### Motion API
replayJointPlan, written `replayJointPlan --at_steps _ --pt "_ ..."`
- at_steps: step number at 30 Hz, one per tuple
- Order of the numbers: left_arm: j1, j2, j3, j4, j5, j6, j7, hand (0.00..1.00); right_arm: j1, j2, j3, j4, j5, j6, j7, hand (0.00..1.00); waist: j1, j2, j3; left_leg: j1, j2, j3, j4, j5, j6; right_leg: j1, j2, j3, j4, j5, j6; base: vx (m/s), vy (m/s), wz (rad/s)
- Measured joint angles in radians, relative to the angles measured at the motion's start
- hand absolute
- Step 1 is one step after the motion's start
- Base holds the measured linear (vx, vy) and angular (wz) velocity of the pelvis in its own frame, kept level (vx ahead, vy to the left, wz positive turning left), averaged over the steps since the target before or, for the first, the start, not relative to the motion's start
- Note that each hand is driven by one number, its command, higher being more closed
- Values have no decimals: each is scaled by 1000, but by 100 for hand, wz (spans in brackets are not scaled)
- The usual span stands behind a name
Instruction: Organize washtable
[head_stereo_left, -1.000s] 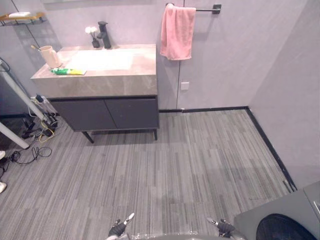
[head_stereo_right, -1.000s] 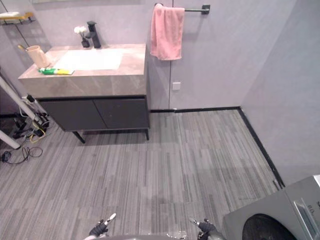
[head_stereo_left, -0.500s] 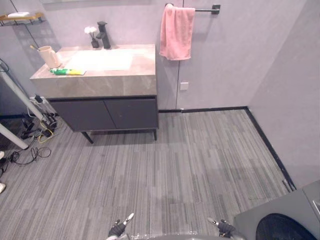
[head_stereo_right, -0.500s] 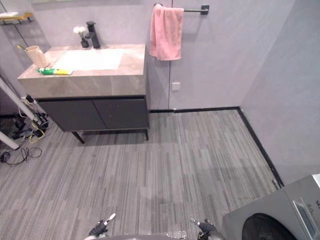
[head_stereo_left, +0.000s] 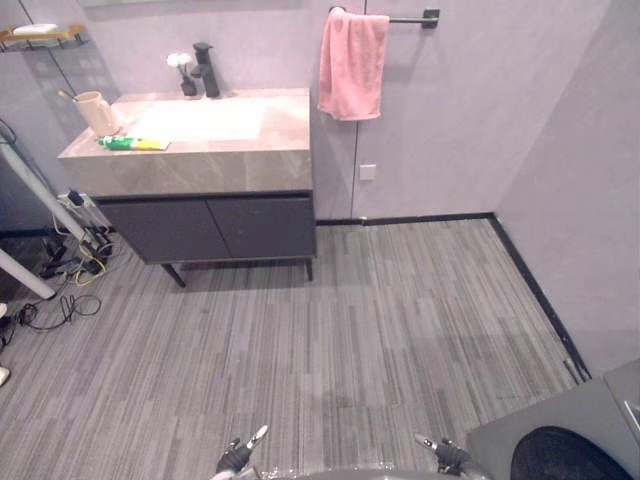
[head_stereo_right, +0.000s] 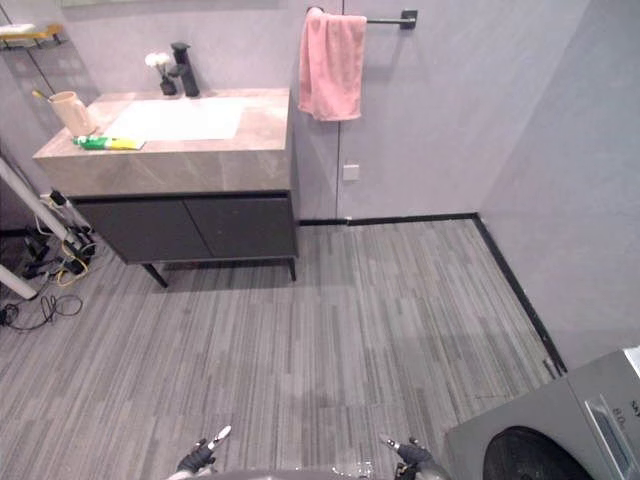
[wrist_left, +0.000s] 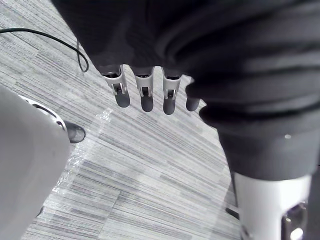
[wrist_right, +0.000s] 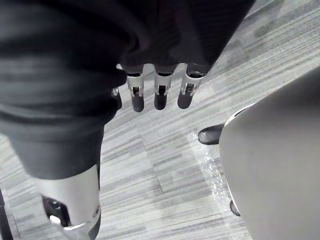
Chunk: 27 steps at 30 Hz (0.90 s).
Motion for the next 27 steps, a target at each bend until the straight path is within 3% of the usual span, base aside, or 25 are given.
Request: replayJointPlan --at_steps 9,12,13,14,15,16,17,19,20,22,23,24,27 --pt "-1 0 31 -1 -20 1 1 0 1 1 -2 1 58 0 -4 0 -1 1 6 -14 8 16 28 -19 -15 -3 4 9 -1 -2 -3 0 -5 -2" --pt "4 -15 102 -9 -32 3 2 0 1 -1 -10 0 77 -1 -3 0 -1 21 29 -111 81 23 288 -156 -45 -6 33 21 30 -40 -38 5 -75 -17" --pt "30 -18 156 -35 -39 5 1 0 1 2 -5 -6 79 -2 -4 0 0 30 36 -198 141 21 506 -192 -80 -10 54 28 53 -68 -50 2 -82 -20" --pt "36 -20 182 -48 -41 7 1 0 3 4 1 -9 80 -2 -3 0 -1 31 38 -252 168 13 623 -183 -66 -14 62 30 69 -76 -57 8 -107 -30" --pt "47 -39 213 -69 -46 10 2 0 10 0 5 -21 82 -2 -3 0 5 42 44 -348 213 -19 827 -119 -29 -17 77 35 105 -97 -63 17 -82 -26" --pt "54 -45 222 -72 -54 11 2 0 13 -2 5 -27 84 -2 -3 0 6 47 46 -385 228 -35 904 -71 -22 -15 81 40 121 -107 -68 76 -116 -50" --pt "80 -50 224 -72 -60 12 2 0 19 -2 5 -33 85 -4 -4 0 10 51 48 -440 247 -57 1032 82 -14 0 82 72 146 -123 -83 90 -85 -50" --pt "90 -53 222 -70 -60 14 2 0 22 -3 5 -33 86 -3 -4 0 19 50 48 -472 243 -72 1086 220 -14 5 75 114 157 -131 -94 106 -57 -60" --pt "94 -59 219 -71 -63 12 1 0 15 -6 -5 -40 90 0 -5 0 26 43 53 -509 212 -103 1107 147 -29 10 73 145 159 -136 -105 98 -22 -48" --pt "94 -63 196 -73 -63 12 0 0 8 -15 -30 -41 95 0 -8 0 26 56 60 -515 135 -182 963 -20 -23 7 67 179 167 -144 -110 105 20 -47" --pt "97 -64 189 -77 -64 12 0 0 4 -18 -31 -39 95 0 -11 0 27 58 62 -514 111 -202 887 -41 -27 1 63 192 171 -147 -107 161 87 -70" --pt "102 -65 187 -80 -81 12 0 0 3 -18 -30 -40 97 0 -20 0 25 57 62 -509 70 -240 660 -44 -33 -12 51 216 172 -161 -103 154 99 -58" --pt "94 -67 178 -82 -107 7 4 0 17 -16 -29 -53 110 -2 -25 0 25 60 60 -511 56 -317 384 -35 -39 -1 43 239 177 -215 -72 272 164 -36"
